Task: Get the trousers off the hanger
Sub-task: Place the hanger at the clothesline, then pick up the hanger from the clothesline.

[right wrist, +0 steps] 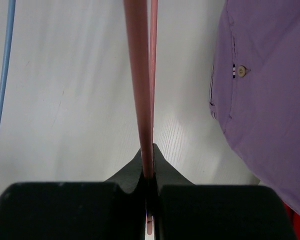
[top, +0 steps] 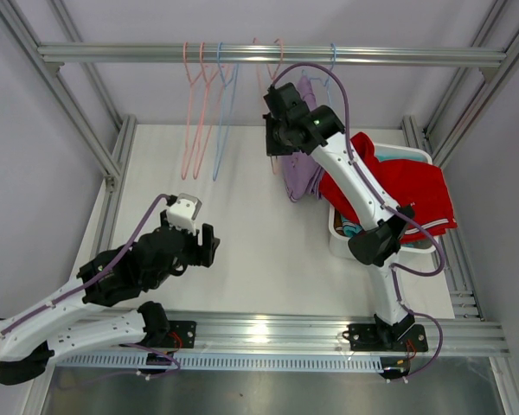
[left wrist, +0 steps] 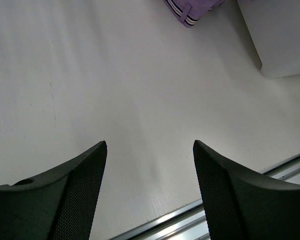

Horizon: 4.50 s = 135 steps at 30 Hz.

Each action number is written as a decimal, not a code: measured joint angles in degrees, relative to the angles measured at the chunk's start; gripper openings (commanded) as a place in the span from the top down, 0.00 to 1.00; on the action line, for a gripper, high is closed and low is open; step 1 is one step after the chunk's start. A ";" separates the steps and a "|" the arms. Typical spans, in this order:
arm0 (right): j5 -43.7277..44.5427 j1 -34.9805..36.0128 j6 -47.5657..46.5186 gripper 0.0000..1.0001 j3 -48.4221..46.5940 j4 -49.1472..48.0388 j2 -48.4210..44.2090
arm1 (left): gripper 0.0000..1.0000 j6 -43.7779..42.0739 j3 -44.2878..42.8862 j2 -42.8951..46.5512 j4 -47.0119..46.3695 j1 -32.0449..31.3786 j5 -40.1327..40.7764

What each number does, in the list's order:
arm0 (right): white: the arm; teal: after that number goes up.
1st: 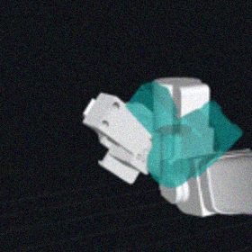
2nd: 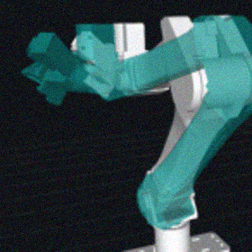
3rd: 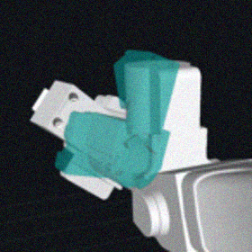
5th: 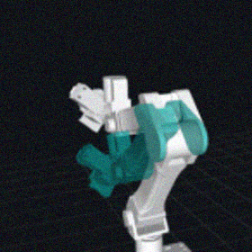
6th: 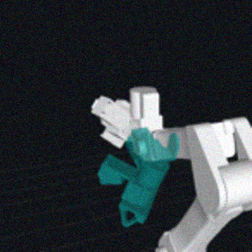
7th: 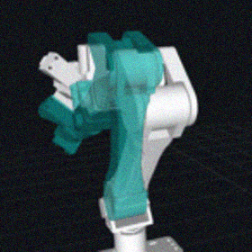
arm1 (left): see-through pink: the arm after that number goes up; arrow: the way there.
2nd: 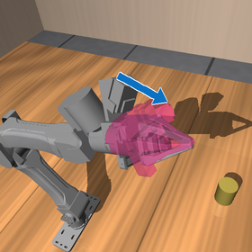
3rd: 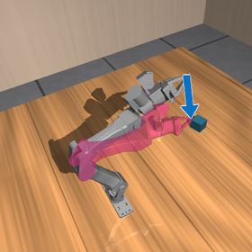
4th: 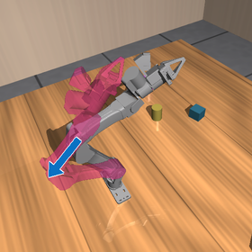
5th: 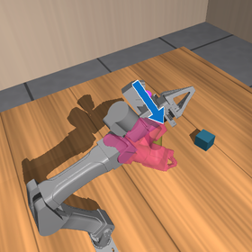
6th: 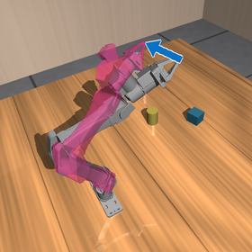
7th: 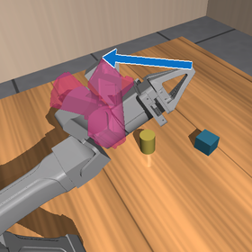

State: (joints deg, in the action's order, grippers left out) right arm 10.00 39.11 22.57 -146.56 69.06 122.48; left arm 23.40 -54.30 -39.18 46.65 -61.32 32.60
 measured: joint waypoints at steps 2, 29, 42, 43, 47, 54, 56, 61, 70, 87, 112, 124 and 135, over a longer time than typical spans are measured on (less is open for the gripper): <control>0.00 0.00 -0.17 1.00 0.59 -0.59 0.00 | 0.26 0.00 0.00 0.00 -0.11 0.02 -0.07; -1.68 -0.68 -0.20 0.34 10.58 -5.07 -0.24 | 0.25 -0.02 0.22 0.35 -0.35 0.02 -0.09; 2.60 5.29 0.28 0.06 28.81 -7.85 -14.14 | 0.25 -0.13 0.79 0.87 -1.09 0.02 -0.02; 3.04 6.08 0.50 0.05 30.99 -8.41 -16.04 | 0.25 -0.15 0.96 1.03 -1.14 0.02 -0.02; 5.95 10.19 1.95 0.04 38.34 -9.75 -23.41 | 0.25 -0.79 1.22 1.64 -1.29 0.02 -0.07; 10.54 20.11 5.99 0.04 49.03 -10.16 -37.62 | 0.25 -1.90 1.68 2.54 -1.88 0.02 -0.35; 12.52 22.25 7.19 0.04 50.56 -9.16 -41.20 | 0.25 -1.88 1.44 2.43 -1.68 0.07 -1.33; 18.67 27.06 9.97 0.05 51.89 -7.93 -52.74 | 0.24 -1.97 -5.18 0.48 -1.25 0.11 -7.96; 28.79 27.41 9.97 0.05 53.40 -9.68 -75.65 | 0.15 -2.62 -28.87 -13.46 -9.97 0.24 -21.94; 28.22 27.41 9.75 0.05 70.42 -14.43 -90.16 | 0.14 1.77 -66.84 -65.55 -15.32 6.56 -34.27; 29.42 27.74 8.11 0.01 78.75 -17.03 -97.42 | 0.14 9.53 -77.00 -80.24 -26.45 15.89 -34.62; 33.53 30.84 8.07 0.00 82.07 -17.16 -97.79 | 0.63 16.94 -77.44 -82.49 -36.81 16.70 -41.62; 37.35 33.92 10.19 0.01 82.86 -16.28 -97.90 | 0.88 18.75 -74.40 -82.55 -41.00 16.87 -42.25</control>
State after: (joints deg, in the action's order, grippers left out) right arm 47.35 73.03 32.75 -63.70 52.77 24.58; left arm 42.15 -128.70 -121.73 5.65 -44.45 -9.65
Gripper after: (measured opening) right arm 0.993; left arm 0.170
